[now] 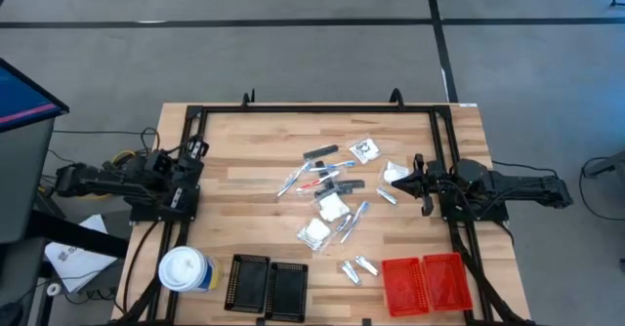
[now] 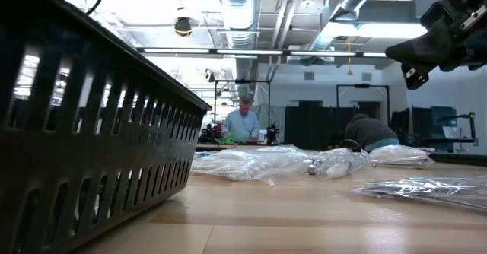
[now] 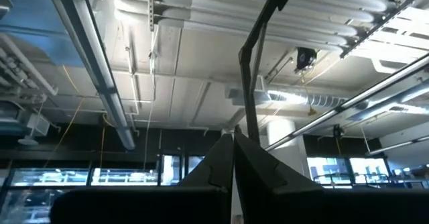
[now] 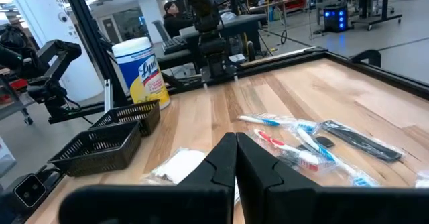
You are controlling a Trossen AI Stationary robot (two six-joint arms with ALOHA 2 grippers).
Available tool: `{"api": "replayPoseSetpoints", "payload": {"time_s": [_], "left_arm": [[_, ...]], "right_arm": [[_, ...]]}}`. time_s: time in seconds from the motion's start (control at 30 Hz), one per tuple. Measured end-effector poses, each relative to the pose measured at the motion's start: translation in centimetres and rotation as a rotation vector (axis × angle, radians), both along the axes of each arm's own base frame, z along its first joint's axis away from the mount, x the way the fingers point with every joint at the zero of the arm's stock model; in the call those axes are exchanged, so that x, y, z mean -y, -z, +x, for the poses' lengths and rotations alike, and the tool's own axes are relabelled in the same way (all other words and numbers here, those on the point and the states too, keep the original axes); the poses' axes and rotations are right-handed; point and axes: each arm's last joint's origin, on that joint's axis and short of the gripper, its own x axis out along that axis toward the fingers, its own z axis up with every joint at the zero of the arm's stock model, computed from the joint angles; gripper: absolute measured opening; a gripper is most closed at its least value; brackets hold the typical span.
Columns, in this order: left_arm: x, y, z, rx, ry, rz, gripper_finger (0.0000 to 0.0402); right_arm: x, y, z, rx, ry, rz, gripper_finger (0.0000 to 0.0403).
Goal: Pick & Place Travel size toiletries
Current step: Put the cotton pack into the left black bin
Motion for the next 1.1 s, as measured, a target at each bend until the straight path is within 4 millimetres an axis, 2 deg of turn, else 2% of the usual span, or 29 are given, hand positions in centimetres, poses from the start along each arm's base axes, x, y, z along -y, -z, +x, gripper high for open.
{"api": "replayPoseSetpoints", "payload": {"time_s": [0.2, 0.5, 0.73, 0.97, 1.1], "left_arm": [[-0.1, -0.1, 0.7, -0.024, -0.028, -0.023, 0.0008], [-0.1, -0.5, 0.4, 0.046, -0.082, 0.006, 0.0008], [-0.2, -1.2, 0.9, 0.043, -0.115, 0.025, 0.0008], [0.7, -3.3, 4.3, -0.047, 0.009, 0.03, 0.0008], [1.6, -4.8, 7.3, -0.107, 0.087, 0.005, 0.0008]], "right_arm": [[0.0, -1.5, 0.0, 0.159, 0.002, 0.156, 0.0], [0.0, -2.7, -0.2, 0.289, -0.013, 0.182, 0.0], [0.0, -4.6, -0.9, 0.493, -0.043, 0.268, 0.0], [0.0, -4.6, -0.9, 0.53, -0.044, 0.263, 0.0], [0.3, -4.5, -1.0, 0.579, 0.074, 0.222, 0.0]]}}
